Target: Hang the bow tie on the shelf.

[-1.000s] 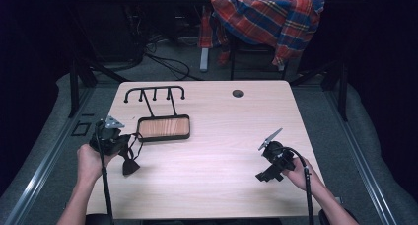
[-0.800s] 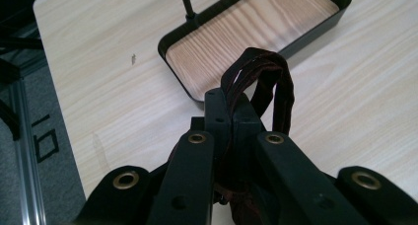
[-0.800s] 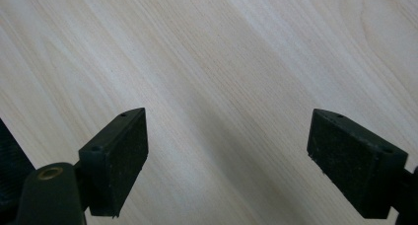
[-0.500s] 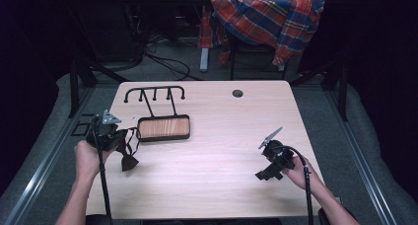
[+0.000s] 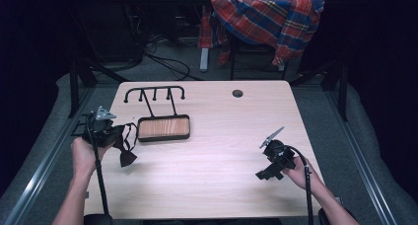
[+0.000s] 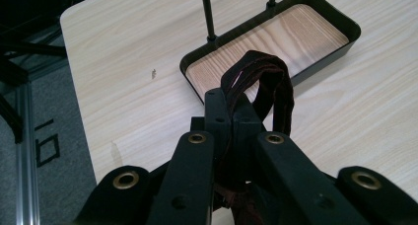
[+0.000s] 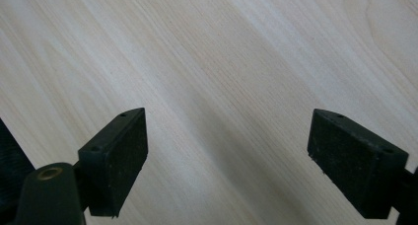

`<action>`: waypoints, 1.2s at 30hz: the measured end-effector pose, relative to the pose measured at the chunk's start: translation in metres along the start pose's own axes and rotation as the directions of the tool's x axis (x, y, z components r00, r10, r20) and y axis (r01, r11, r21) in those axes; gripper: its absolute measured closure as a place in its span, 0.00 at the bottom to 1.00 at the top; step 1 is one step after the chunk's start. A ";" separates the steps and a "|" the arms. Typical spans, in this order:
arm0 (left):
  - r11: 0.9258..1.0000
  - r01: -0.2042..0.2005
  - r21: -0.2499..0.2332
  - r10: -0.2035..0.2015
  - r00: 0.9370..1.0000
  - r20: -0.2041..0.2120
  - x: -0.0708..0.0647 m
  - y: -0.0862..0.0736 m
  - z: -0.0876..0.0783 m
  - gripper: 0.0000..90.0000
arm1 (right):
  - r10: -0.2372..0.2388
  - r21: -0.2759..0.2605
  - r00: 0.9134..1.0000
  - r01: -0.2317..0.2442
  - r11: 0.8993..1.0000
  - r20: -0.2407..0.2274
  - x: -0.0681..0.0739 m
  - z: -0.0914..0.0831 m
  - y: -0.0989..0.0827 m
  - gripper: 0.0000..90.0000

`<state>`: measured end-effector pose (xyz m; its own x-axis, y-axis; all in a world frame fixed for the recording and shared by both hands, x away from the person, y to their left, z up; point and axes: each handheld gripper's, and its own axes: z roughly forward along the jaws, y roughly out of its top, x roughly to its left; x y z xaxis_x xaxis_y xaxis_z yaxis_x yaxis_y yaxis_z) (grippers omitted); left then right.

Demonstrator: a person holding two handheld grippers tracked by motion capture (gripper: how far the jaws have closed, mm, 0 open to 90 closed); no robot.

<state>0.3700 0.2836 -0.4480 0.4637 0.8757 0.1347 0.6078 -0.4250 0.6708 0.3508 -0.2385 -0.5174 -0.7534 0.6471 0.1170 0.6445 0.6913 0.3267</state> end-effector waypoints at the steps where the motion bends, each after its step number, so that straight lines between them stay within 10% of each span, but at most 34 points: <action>1: 1.000 -0.007 -0.006 0.007 1.000 -0.007 -0.001 0.002 0.000 0.99 | 0.004 0.004 1.000 -0.004 1.000 0.009 0.000 0.001 0.000 0.18; 36: 0.999 -0.015 -0.037 0.014 1.000 -0.019 0.004 0.032 -0.007 0.99 | -0.009 0.027 1.000 0.008 1.000 0.018 0.003 0.000 -0.005 0.17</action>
<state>0.3866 0.2749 -0.4211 0.4600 0.8738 0.1575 0.5768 -0.4290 0.6952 0.3452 -0.2400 -0.5190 -0.7564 0.6469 0.0969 0.6417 0.7051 0.3018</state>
